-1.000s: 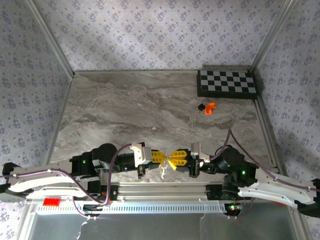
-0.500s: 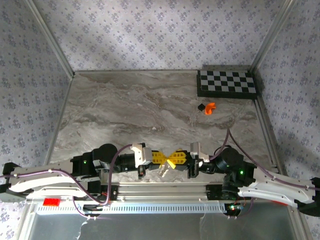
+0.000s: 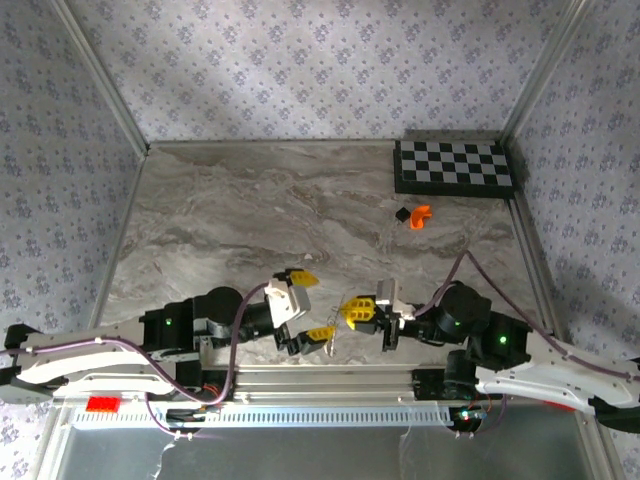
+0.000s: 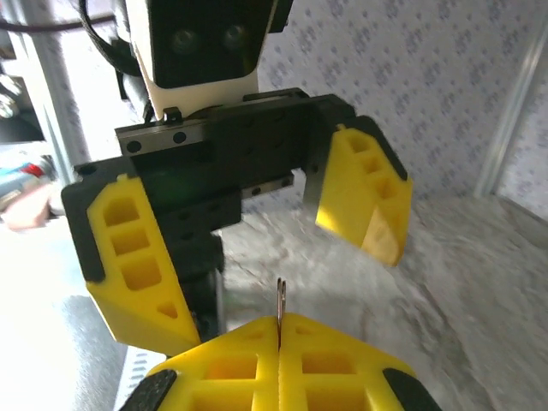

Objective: Put the keys on the keyring

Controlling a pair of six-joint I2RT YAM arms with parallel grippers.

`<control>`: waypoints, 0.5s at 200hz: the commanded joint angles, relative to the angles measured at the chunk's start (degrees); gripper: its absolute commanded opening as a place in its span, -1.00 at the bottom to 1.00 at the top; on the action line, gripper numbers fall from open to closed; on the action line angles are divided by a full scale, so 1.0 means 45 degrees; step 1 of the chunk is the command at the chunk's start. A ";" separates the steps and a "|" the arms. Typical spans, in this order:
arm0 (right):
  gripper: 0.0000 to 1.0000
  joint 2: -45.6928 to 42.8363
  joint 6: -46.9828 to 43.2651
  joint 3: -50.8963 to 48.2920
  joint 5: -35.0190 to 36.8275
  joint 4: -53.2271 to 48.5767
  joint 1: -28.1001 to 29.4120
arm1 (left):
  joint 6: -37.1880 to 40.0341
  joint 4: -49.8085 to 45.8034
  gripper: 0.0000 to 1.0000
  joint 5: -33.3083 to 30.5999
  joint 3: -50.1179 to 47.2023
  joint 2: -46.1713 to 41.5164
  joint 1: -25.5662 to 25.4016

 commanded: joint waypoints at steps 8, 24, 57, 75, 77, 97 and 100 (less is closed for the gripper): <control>-1.00 0.0299 -0.0963 0.1647 0.1329 -0.3455 0.0064 | 0.0292 -0.2534 0.95 -0.2259 0.1039 0.0059 -0.0036; -1.00 0.0807 -0.1291 0.2308 0.1441 -0.4443 0.0064 | 0.0214 -0.3170 0.99 -0.1427 0.1440 0.0084 -0.0028; -1.00 0.1921 -0.2183 0.3370 0.0775 -0.5928 0.0094 | 0.0420 -0.3367 0.99 0.0429 0.1778 -0.0358 -0.0040; -1.00 0.2255 -0.2574 0.3776 0.0604 -0.6254 0.0221 | 0.0596 -0.3377 0.98 0.1057 0.1833 -0.0595 -0.0035; -1.00 0.2290 -0.2621 0.3813 0.0604 -0.6258 0.0236 | 0.0618 -0.3372 0.97 0.1120 0.1834 -0.0609 -0.0033; -1.00 0.2506 -0.2975 0.4180 0.0739 -0.6939 0.0325 | 0.0606 -0.3392 0.71 0.1508 0.1898 -0.0493 -0.0026; -1.00 0.2536 -0.3021 0.4242 0.0772 -0.6994 0.0330 | 0.0600 -0.3396 0.68 0.1538 0.1910 -0.0426 -0.0038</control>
